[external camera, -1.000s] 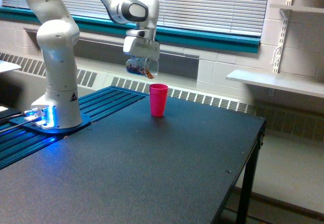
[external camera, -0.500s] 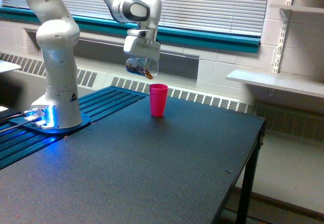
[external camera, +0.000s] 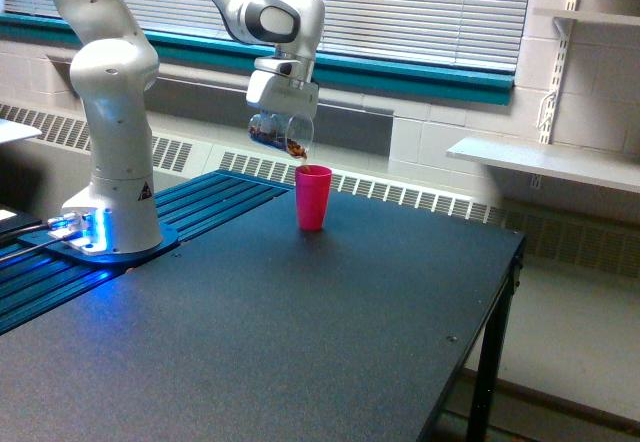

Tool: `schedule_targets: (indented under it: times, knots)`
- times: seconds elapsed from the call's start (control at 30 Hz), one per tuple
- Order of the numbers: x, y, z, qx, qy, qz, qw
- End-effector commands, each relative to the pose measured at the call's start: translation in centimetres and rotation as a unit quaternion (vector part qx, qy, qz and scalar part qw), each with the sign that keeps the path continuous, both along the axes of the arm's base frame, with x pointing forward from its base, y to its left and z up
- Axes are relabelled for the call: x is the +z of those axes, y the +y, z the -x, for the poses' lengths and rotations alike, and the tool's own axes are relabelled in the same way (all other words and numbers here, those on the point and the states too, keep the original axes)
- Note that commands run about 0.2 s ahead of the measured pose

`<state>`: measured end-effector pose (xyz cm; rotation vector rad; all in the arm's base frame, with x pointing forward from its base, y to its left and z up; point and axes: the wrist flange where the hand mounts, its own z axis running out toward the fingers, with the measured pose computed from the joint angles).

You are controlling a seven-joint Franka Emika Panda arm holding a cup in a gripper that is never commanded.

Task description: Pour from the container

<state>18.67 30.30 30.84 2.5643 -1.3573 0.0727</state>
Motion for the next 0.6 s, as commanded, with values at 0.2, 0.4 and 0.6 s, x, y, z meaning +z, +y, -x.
schedule_targets:
  times: [0.2,0.4,0.6]
  knots:
    - [0.4,-0.1,-1.2,0.019,0.012,0.001,0.9997]
    - [0.4,-0.2,-1.6,0.026,0.017,0.003,0.9995]
    - [0.3,0.0,-1.9,0.031,0.022,0.004,0.9992]
